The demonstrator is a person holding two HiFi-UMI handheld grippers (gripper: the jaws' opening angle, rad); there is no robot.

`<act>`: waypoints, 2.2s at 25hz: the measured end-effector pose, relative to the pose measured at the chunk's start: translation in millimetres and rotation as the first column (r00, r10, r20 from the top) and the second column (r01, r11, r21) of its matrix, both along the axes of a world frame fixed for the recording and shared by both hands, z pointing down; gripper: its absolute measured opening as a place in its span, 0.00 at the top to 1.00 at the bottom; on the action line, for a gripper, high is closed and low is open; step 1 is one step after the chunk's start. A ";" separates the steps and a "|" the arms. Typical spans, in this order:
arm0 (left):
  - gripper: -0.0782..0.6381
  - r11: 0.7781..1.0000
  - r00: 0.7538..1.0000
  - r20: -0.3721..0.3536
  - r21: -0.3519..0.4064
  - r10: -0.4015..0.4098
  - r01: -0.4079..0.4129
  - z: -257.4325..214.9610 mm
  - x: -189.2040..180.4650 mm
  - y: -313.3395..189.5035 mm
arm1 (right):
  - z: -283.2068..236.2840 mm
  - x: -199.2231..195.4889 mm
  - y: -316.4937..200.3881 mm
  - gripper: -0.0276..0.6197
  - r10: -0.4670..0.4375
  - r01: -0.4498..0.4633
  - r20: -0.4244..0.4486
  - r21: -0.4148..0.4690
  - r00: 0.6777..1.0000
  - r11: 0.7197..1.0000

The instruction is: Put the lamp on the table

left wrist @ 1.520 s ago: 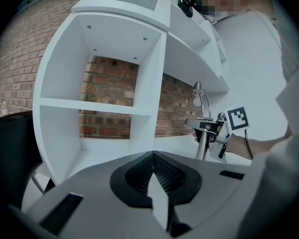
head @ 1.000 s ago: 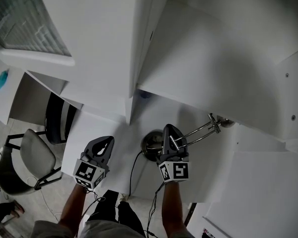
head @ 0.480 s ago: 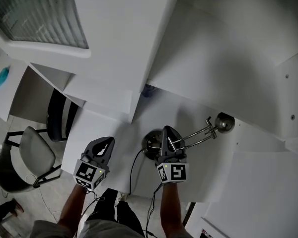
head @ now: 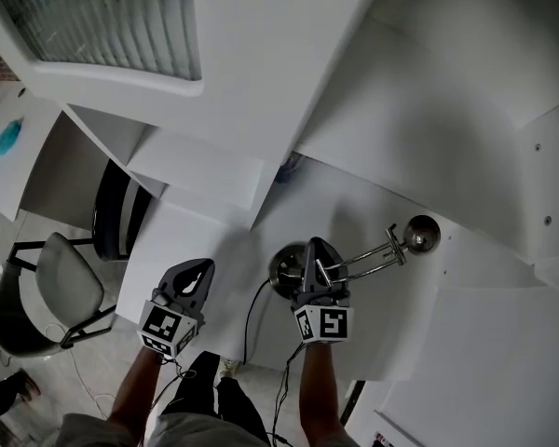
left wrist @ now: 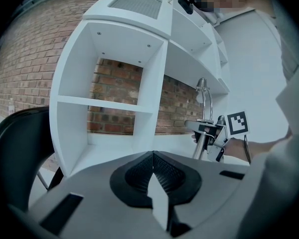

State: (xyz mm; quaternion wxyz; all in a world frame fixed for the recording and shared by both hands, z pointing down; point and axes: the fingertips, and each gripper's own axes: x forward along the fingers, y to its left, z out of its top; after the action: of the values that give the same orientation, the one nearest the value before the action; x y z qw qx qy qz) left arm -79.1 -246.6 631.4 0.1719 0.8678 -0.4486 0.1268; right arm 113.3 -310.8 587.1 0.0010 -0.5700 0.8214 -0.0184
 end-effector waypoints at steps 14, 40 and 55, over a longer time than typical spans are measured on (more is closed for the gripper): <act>0.89 1.000 1.000 -0.001 0.010 0.002 -0.002 -0.6 1.9 5.1 | 18.6 -1.7 3.3 0.64 -0.037 0.040 0.068 -0.052 0.997 0.998; 0.89 0.999 1.000 -0.006 0.044 0.006 -0.006 -22.8 10.2 31.4 | 18.8 3.0 31.5 0.47 -0.046 0.047 0.010 -0.101 0.999 0.994; 0.89 0.996 1.000 -0.029 0.087 0.001 0.001 -40.6 12.1 63.9 | 8.0 9.0 71.0 0.47 -0.049 0.049 0.004 -0.124 0.999 0.991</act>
State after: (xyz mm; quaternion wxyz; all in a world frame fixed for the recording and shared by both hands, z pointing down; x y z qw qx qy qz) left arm -67.0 -182.7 590.9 0.1402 0.8763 -0.4512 0.0946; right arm 122.3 -239.8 595.0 -0.0343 -0.5487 0.8324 -0.0697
